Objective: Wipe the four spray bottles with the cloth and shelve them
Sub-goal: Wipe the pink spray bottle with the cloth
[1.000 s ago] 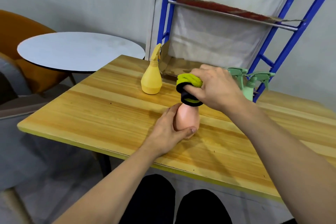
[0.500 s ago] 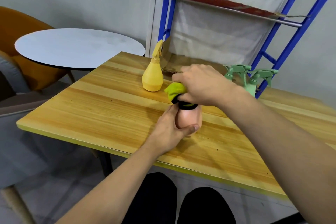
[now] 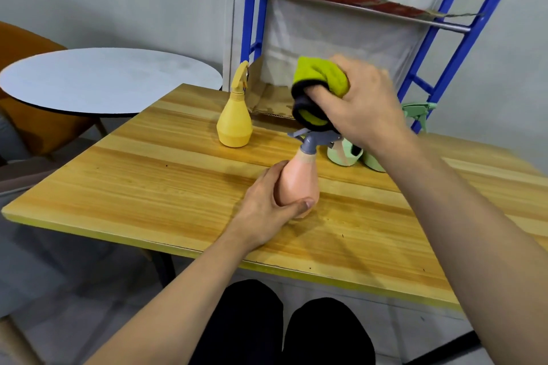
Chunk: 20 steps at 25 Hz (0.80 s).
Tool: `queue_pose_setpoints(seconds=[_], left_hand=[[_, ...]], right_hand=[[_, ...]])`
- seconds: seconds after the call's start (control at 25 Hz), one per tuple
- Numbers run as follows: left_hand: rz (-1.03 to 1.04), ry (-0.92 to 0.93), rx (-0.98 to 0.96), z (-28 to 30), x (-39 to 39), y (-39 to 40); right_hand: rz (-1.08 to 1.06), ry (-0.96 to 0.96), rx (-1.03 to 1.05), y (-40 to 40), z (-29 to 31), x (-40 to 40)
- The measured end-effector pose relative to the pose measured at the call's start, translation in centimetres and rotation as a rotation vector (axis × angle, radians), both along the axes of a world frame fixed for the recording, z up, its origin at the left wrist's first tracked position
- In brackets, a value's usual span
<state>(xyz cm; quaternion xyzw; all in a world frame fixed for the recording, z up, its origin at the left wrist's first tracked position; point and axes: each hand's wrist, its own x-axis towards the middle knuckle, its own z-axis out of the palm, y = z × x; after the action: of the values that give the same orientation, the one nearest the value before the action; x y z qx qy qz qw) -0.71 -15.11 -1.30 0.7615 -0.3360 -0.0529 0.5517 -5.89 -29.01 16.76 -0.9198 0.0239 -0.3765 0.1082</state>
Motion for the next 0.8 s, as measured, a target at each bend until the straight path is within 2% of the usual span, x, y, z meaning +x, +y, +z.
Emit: queue_pose_setpoints(seconds=[0.08,0.16,0.32,0.4,0.56,0.6,0.64,0.8], left_hand=[[0.001,-0.009,-0.003,0.0,-0.1,-0.1],[-0.006,-0.017,-0.007,-0.2,0.0,-0.2],[-0.023,-0.004,-0.004,-0.4,0.4,-0.2],[-0.018,-0.014,-0.002,-0.4,0.4,-0.2],[-0.016,-0.026,-0.004,-0.6,0.2,-0.4],[-0.019,-0.025,-0.004,-0.7,0.2,-0.4],[-0.017,-0.027,-0.005,-0.7,0.3,-0.4],[0.004,-0.049,-0.02,-1.0,0.2,-0.5]], right_hand=[[0.029,0.152,-0.211,-1.8,-1.7,-1.7],[0.056,0.196,-0.207,-2.9,-4.0,-2.0],[-0.003,-0.116,-0.048,-2.6,-6.3,0.1],[0.027,-0.261,0.196,-1.8,-6.6,0.3],[0.041,-0.523,0.967,-1.3,-7.8,-0.1],[0.048,-0.592,1.119,-1.3,-8.5,-0.2],[0.037,-0.627,1.178,-1.2,-9.4,-0.5],[0.041,-0.566,0.861,0.7,-12.0,-1.0]])
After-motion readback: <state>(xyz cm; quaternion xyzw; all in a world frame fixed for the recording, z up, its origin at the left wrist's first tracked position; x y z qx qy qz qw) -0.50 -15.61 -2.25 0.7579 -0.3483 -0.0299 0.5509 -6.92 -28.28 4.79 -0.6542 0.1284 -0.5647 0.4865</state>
